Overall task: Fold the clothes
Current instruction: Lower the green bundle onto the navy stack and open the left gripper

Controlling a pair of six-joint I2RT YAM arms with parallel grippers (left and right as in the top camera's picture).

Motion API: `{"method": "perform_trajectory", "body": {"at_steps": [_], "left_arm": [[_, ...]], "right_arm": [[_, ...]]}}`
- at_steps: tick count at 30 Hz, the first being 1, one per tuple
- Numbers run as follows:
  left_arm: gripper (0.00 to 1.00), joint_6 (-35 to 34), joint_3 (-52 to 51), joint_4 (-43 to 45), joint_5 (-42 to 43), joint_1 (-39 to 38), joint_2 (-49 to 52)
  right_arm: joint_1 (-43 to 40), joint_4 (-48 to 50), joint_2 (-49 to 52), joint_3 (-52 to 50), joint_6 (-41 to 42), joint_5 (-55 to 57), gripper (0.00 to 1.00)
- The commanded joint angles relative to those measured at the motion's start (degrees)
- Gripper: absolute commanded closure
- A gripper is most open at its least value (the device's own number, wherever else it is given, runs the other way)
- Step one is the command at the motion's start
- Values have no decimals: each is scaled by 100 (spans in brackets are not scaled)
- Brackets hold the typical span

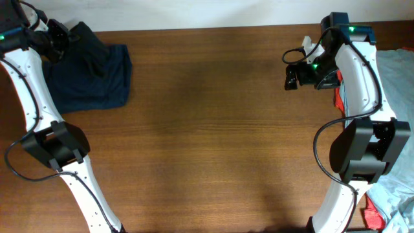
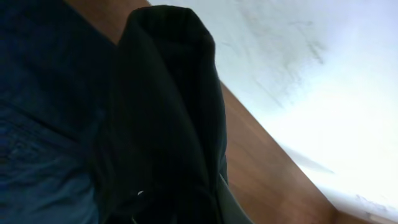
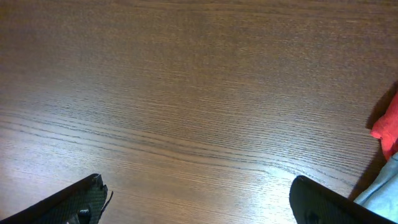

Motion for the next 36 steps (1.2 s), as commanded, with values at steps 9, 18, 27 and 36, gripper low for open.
{"method": "perform_trajectory", "body": {"at_steps": [9,18,27,36], "left_arm": [[100,306,79,-614,-887,439,597],[97,669,76,-1294,-2050,531,758],[14,887,98,-1510,-2288,586,750],[13,887,431,-1617,-2277,595,-26]], "right_arm": [[-15,-20,-140,70,4,74,1],[-15,-20,-140,70,4,74,1],[-15,-20,-140,70,4,74,1],[-15,-20,-140,70,4,74,1]]}}
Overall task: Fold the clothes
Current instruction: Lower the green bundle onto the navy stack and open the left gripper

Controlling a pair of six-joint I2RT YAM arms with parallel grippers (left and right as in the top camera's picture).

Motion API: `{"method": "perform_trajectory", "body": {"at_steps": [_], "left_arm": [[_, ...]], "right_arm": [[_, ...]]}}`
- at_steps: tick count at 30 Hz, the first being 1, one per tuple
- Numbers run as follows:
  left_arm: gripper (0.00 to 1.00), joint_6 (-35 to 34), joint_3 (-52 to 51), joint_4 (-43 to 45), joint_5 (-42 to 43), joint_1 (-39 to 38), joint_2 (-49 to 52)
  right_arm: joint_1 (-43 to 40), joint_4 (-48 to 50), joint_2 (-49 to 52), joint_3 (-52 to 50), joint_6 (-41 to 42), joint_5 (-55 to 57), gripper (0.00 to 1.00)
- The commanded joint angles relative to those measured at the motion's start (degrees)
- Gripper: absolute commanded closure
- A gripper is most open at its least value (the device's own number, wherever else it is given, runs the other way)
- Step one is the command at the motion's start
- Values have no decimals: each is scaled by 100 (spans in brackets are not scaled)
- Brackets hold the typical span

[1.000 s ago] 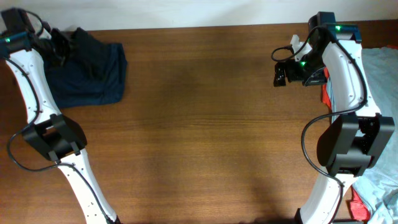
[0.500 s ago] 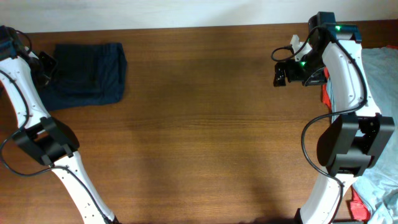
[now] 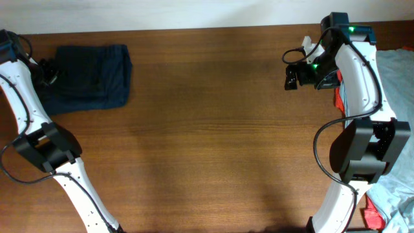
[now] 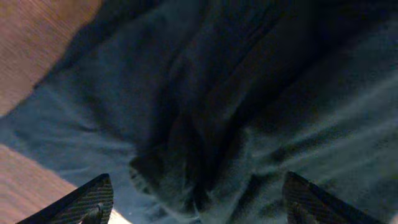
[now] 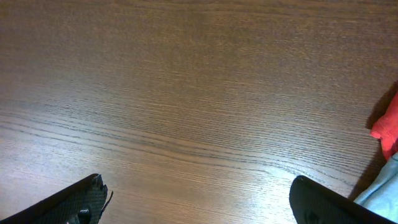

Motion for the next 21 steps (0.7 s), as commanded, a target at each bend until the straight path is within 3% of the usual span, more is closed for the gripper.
{"method": "perform_trajectory", "body": {"at_steps": [1,3,5,7,8,9,21], "left_arm": [[13,114,286,0,-46,-26,-804],[14,114,286,61,50,-63,-968],[24,122,286,164,365,-92,-1047],[63,435,286,260,977,-127,-1045],[90,588,278,297,1274,-142,-1019],[100,673,273,302,1480,-157,-986],[100,1843,216,109,1818,-382,-400]], "right_arm": [[-15,-20,-140,70,4,72,1],[-15,-20,-140,70,4,72,1],[-15,-20,-140,70,4,72,1],[-15,-20,-140,70,4,72,1],[-15,-20,-140,70,4,72,1],[-15,-20,-140,70,4,72,1],[-15,-20,-140,70,4,72,1]]}}
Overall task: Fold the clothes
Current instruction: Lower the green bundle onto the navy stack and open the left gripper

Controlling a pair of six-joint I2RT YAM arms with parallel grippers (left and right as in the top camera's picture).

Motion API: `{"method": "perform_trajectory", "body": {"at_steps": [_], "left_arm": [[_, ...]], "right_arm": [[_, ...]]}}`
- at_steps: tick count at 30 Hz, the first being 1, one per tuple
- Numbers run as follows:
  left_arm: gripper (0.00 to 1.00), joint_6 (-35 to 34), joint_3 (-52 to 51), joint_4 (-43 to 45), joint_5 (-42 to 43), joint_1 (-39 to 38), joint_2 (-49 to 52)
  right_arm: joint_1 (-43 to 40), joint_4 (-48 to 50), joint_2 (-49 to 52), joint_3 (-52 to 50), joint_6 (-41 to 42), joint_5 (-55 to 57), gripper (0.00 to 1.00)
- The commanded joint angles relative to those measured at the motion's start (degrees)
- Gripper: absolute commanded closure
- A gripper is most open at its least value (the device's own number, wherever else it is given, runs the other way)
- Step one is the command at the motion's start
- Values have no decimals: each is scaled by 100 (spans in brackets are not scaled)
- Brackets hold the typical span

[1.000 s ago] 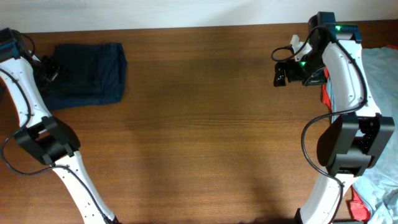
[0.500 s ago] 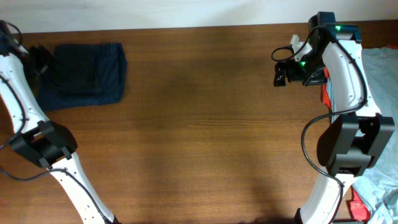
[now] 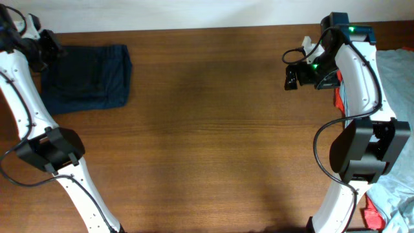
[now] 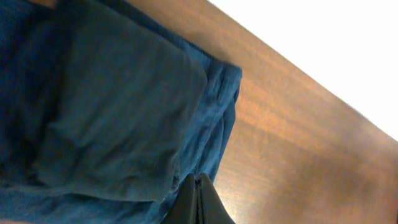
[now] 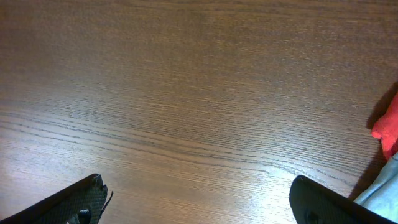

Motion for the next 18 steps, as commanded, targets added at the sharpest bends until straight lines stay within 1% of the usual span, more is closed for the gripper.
{"method": "perform_trajectory", "body": {"at_steps": [1,7,11,18], "left_arm": [[100,476,-44,-114,192,-22,474],[100,807,-44,-389,262,-22,992],[100,1220,-44,-476,662,-24,1394],[100,1222,-44,-632,645,-11,1882]], "right_arm": [[-15,-22,-140,70,2,72,1],[-15,-22,-140,70,2,72,1],[-15,-22,-140,70,2,72,1],[-15,-22,-140,70,2,72,1]]}}
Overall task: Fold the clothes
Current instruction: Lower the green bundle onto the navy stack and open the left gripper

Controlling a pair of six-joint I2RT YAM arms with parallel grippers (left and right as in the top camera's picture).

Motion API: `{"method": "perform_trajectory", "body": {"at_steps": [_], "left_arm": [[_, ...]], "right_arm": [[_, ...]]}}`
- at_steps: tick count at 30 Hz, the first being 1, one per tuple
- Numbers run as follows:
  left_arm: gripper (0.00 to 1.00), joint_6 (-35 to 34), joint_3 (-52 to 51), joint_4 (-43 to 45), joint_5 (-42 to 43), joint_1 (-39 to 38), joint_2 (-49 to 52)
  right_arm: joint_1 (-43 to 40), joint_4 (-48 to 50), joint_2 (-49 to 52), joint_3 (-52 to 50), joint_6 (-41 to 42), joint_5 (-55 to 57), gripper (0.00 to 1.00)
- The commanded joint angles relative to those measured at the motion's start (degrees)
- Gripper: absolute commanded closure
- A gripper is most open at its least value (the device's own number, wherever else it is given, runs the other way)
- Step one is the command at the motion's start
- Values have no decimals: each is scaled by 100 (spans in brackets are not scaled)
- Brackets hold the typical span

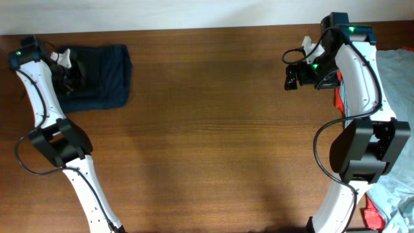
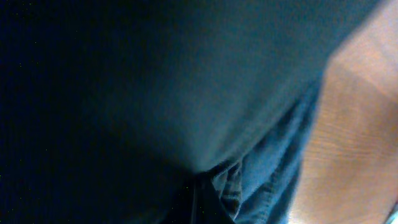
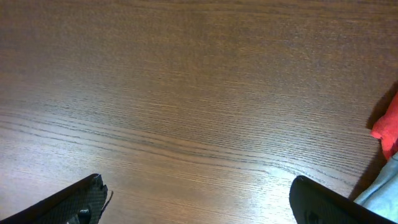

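A folded navy garment (image 1: 100, 74) lies flat at the table's far left corner. My left gripper (image 1: 68, 70) is down on its left part. In the left wrist view the dark blue cloth (image 2: 155, 81) fills nearly the whole frame, and the left gripper (image 2: 196, 205) shows only as a thin dark wedge, its fingers together against the fabric. My right gripper (image 1: 289, 78) hangs above bare wood at the far right. In its own view the right gripper (image 3: 198, 183) is open with nothing between its fingers.
The brown table (image 1: 207, 129) stretches between the two arms. A red cloth (image 1: 338, 97) and a pale blue pile of clothes (image 1: 398, 84) lie at the right edge, beside the right arm. The same red cloth (image 3: 387, 130) shows at the right wrist view's edge.
My left gripper was shut above the garment's far left corner. It is now down on the garment's left part, with the camera close against the cloth. The right arm has not moved.
My left gripper first held a raised flap of the navy garment at its far left. Then the garment lay flat and the gripper stood open over its left edge. Then the gripper was shut and lifted clear, and now it rests on the cloth.
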Motion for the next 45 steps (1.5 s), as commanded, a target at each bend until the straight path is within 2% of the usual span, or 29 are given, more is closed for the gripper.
{"method": "perform_trajectory", "body": {"at_steps": [1,11,18,32,45], "left_arm": [[100,199,-11,-74,140,24,282],[100,190,557,20,699,76,-435],[100,-315,894,542,726,157,-697],[100,-1064,839,2175,621,181,-39],[100,-1926,839,2785,417,448,1058]], "right_arm": [[-15,-20,-140,70,4,72,1],[-15,-20,-140,70,4,72,1],[-15,-20,-140,70,4,72,1],[-15,-20,-140,70,4,72,1],[-15,-20,-140,70,4,72,1]]}}
